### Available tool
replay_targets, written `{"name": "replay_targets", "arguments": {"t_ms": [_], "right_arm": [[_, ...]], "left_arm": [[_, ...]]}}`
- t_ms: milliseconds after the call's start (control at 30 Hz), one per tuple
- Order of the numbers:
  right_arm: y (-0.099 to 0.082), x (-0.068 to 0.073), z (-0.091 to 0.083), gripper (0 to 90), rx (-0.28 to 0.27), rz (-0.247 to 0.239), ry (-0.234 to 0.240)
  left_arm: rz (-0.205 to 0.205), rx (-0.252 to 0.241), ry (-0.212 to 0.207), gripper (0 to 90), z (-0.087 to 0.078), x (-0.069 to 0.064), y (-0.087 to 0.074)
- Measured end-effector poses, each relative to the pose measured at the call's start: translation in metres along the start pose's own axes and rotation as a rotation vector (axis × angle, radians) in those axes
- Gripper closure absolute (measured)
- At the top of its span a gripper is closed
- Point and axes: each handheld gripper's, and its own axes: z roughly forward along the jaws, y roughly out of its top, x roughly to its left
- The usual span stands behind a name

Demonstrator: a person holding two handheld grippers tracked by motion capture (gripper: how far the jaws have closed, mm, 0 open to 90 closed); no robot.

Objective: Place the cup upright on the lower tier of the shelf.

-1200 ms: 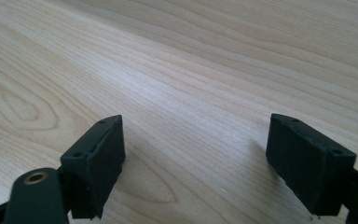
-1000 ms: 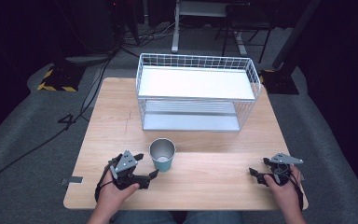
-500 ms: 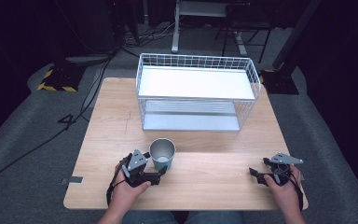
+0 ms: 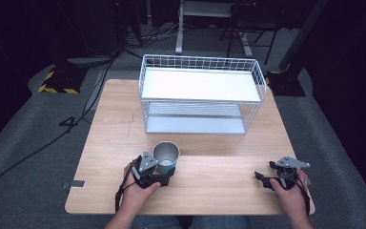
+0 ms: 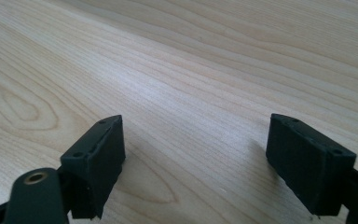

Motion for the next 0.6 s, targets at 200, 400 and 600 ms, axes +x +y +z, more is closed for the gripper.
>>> {"name": "replay_targets", "arguments": {"t_ms": [200, 400, 600], "right_arm": [[0.0, 0.0, 0.0, 19.9, 0.0, 0.0, 0.0], [0.0, 0.0, 0.0, 19.9, 0.0, 0.0, 0.0], [0.0, 0.0, 0.0, 19.9, 0.0, -0.001, -0.001]], "left_arm": [[0.012, 0.011, 0.0, 21.6, -0.0005, 0.0002, 0.0007], [0.018, 0.014, -0.004, 21.7, -0.0008, 0.0009, 0.0012], [0.012, 0.013, -0.009, 21.8, -0.0036, 0.0002, 0.0054]]}}
